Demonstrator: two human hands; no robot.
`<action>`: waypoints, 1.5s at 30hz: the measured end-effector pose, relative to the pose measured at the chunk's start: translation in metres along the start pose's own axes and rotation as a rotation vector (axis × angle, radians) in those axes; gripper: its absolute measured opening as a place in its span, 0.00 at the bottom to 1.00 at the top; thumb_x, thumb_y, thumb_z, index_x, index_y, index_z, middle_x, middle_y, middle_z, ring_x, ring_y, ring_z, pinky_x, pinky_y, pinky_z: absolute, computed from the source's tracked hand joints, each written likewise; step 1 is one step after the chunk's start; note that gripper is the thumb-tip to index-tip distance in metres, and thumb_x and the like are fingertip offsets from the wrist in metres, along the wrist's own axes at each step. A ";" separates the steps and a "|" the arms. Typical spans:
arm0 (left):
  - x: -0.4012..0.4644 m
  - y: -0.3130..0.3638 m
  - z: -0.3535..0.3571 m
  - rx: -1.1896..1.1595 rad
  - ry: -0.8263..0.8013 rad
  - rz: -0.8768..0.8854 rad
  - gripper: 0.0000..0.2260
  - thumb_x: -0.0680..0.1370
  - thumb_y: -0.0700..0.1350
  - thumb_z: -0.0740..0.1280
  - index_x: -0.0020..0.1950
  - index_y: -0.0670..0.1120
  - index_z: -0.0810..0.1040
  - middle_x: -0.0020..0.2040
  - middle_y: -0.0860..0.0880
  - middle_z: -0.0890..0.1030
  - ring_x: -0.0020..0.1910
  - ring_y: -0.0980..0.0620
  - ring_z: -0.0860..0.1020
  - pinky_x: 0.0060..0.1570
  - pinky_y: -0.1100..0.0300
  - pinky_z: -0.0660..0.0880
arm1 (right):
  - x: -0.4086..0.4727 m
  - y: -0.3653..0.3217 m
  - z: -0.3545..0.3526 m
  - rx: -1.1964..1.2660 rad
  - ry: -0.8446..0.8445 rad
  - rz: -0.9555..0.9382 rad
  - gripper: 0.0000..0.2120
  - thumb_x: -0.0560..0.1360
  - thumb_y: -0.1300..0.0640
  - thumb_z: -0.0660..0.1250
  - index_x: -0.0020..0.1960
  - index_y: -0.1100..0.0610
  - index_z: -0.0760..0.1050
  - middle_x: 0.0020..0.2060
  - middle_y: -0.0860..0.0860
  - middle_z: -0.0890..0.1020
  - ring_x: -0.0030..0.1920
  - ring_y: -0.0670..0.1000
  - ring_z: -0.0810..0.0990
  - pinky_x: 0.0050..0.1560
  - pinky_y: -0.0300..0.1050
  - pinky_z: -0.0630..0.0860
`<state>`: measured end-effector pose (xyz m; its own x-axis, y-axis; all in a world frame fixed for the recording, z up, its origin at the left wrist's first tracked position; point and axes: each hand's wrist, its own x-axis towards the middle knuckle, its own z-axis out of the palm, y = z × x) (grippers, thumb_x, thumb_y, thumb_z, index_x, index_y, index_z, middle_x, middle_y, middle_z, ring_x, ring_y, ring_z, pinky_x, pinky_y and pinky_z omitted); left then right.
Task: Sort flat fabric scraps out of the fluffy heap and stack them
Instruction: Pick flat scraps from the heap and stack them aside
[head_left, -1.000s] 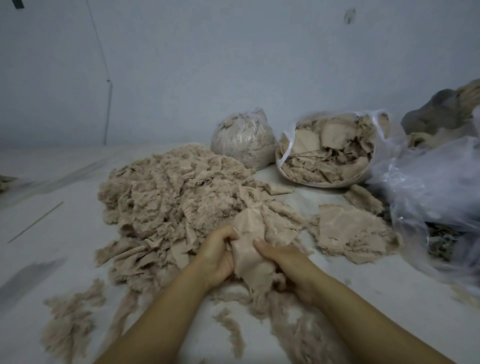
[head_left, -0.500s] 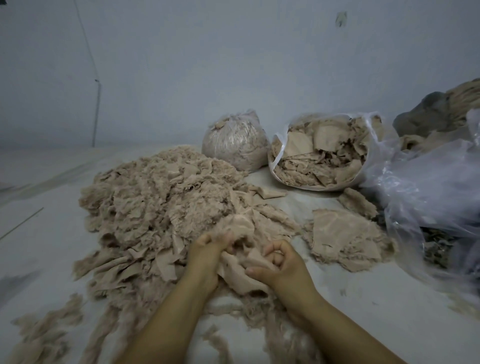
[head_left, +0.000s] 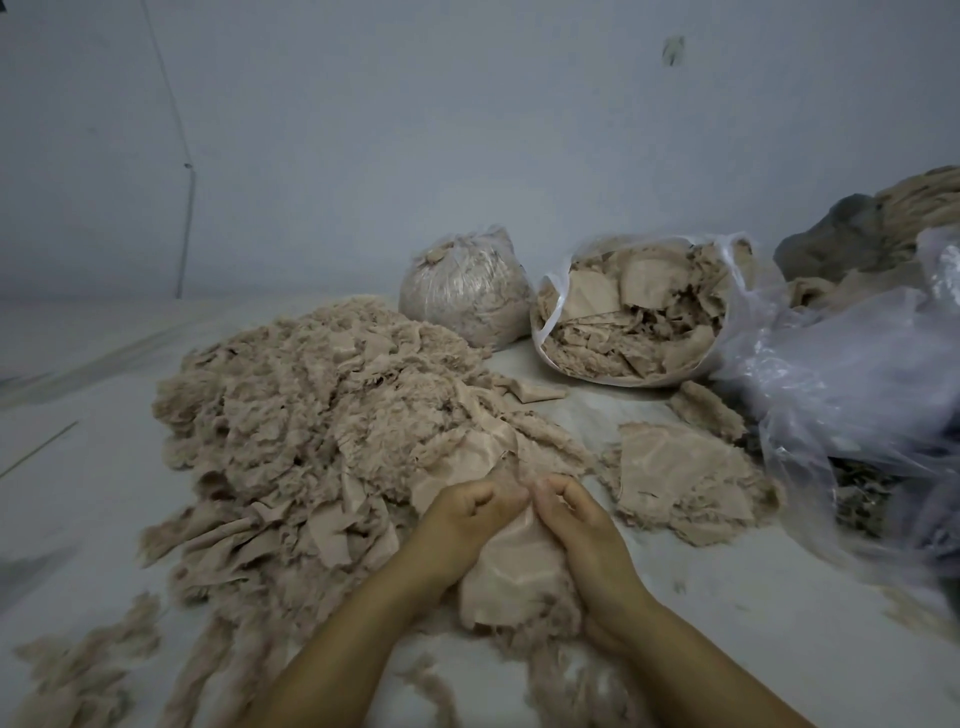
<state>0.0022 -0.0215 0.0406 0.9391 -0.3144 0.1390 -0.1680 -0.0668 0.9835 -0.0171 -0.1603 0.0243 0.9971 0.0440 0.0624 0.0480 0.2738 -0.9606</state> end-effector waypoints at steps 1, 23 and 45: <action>-0.002 -0.001 -0.002 0.009 -0.074 -0.038 0.14 0.72 0.54 0.67 0.34 0.45 0.75 0.30 0.50 0.75 0.30 0.55 0.72 0.30 0.65 0.68 | 0.000 -0.001 -0.001 0.027 -0.031 0.016 0.13 0.71 0.48 0.68 0.45 0.58 0.78 0.38 0.55 0.81 0.40 0.52 0.80 0.43 0.47 0.77; -0.001 -0.006 -0.021 -0.368 0.349 -0.096 0.08 0.75 0.47 0.66 0.44 0.43 0.81 0.41 0.40 0.83 0.39 0.45 0.81 0.40 0.53 0.78 | 0.001 -0.004 -0.005 -0.423 -0.023 -0.067 0.22 0.80 0.55 0.62 0.27 0.54 0.65 0.18 0.45 0.68 0.18 0.43 0.63 0.22 0.34 0.61; 0.005 -0.005 -0.041 -0.637 0.661 -0.131 0.07 0.80 0.42 0.62 0.48 0.40 0.79 0.38 0.42 0.84 0.35 0.47 0.83 0.31 0.56 0.80 | -0.002 -0.004 -0.006 -0.333 -0.377 0.085 0.07 0.73 0.65 0.71 0.50 0.63 0.76 0.28 0.55 0.82 0.26 0.50 0.79 0.26 0.39 0.76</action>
<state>0.0200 0.0165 0.0408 0.9520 0.2756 -0.1328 -0.0356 0.5310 0.8466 -0.0193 -0.1675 0.0265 0.9104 0.4134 0.0152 0.0457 -0.0640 -0.9969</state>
